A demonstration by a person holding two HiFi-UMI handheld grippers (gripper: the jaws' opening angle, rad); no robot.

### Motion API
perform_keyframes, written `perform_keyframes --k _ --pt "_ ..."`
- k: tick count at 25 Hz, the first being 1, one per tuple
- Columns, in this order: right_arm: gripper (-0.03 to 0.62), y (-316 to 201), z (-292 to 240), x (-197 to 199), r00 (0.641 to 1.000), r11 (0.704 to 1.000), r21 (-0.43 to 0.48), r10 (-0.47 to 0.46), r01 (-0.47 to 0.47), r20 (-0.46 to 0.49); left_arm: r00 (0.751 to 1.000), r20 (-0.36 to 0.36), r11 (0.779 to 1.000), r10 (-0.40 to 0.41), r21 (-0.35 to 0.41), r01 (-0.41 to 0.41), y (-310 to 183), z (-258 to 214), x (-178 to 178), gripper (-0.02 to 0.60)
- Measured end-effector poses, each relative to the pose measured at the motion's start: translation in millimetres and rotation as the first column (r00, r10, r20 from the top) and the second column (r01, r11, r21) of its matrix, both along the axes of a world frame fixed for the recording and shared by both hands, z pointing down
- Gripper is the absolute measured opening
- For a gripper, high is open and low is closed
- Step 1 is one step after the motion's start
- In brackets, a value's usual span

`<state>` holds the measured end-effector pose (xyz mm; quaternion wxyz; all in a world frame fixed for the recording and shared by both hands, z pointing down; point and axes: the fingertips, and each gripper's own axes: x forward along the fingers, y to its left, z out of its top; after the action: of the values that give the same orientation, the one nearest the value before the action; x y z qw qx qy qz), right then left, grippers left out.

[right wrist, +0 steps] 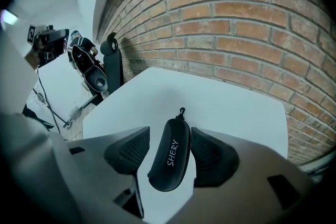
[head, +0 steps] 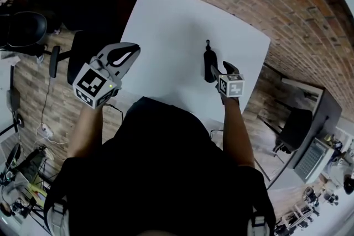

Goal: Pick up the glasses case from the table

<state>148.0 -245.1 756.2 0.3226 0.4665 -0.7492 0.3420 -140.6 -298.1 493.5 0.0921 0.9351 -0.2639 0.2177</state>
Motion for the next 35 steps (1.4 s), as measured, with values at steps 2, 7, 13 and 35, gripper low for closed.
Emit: perform_keyframes --k 2,7,13,35 --pt "0.247 1.0 8.3 -0.5 1.0 1.0 -0.016 -0.001 0.001 0.0 1.0 0.004 1.0 -0.003 -0.008 0.003 -1.6 1.7 -0.9 0.025" --pt "0.266 -2.3 22.2 -2.4 1.0 0.999 -0.034 0.004 -0.004 -0.011 1.0 0.012 1.0 -0.001 -0.02 0.001 -4.3 10.8 -4.0 0.025" --pt "0.291 0.9 47.7 -2.8 1.0 0.997 -0.082 0.004 -0.005 -0.012 1.0 0.022 1.0 -0.012 -0.028 0.013 -6.9 15.5 -6.7 0.025" --pt "0.338 5.4 101.4 -11.4 0.999 0.977 -0.213 0.028 -0.031 -0.015 0.999 0.038 0.997 -0.012 -0.077 0.015 -11.8 35.0 -18.1 0.025"
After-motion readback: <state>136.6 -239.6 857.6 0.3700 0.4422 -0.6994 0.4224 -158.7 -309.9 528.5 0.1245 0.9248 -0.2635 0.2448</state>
